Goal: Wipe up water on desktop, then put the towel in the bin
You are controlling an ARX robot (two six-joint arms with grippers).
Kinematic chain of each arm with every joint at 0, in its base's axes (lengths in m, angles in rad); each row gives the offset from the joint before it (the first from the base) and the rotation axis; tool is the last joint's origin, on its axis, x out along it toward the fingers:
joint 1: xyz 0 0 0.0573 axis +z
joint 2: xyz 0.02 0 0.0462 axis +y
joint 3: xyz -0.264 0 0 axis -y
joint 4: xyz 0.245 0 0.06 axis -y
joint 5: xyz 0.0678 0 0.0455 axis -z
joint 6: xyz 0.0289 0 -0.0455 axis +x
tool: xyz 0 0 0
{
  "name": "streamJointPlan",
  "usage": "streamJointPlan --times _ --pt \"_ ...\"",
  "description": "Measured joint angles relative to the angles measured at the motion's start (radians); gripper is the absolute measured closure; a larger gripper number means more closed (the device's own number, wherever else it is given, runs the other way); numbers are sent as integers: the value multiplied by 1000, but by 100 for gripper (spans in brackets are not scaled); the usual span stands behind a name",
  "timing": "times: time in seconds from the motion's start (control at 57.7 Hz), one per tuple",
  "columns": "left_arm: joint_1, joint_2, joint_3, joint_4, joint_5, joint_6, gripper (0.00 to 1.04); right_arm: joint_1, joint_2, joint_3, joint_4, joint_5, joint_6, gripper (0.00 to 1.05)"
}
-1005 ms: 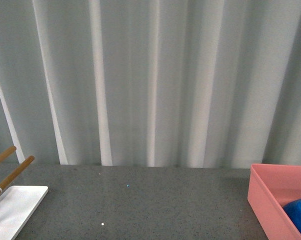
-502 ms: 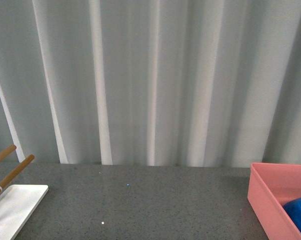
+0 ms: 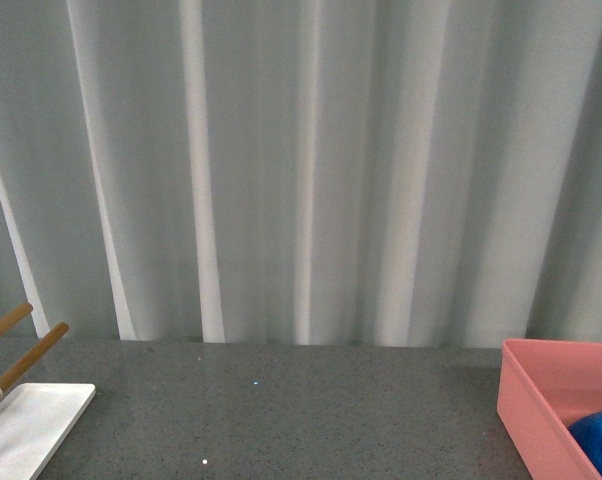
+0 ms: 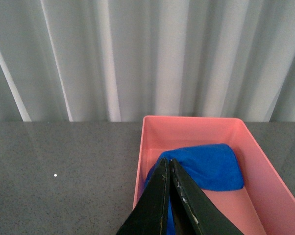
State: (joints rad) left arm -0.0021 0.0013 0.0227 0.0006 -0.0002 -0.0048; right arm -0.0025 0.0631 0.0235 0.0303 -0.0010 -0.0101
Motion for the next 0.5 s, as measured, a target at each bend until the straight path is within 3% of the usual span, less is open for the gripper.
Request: streamJointPlan --times 0.329,0.502 --pt "0 0 0 0 0 0 7 0 -59 0 -29 0 0 101" --pt "0 0 0 0 0 0 7 0 -59 0 -29 0 0 70"
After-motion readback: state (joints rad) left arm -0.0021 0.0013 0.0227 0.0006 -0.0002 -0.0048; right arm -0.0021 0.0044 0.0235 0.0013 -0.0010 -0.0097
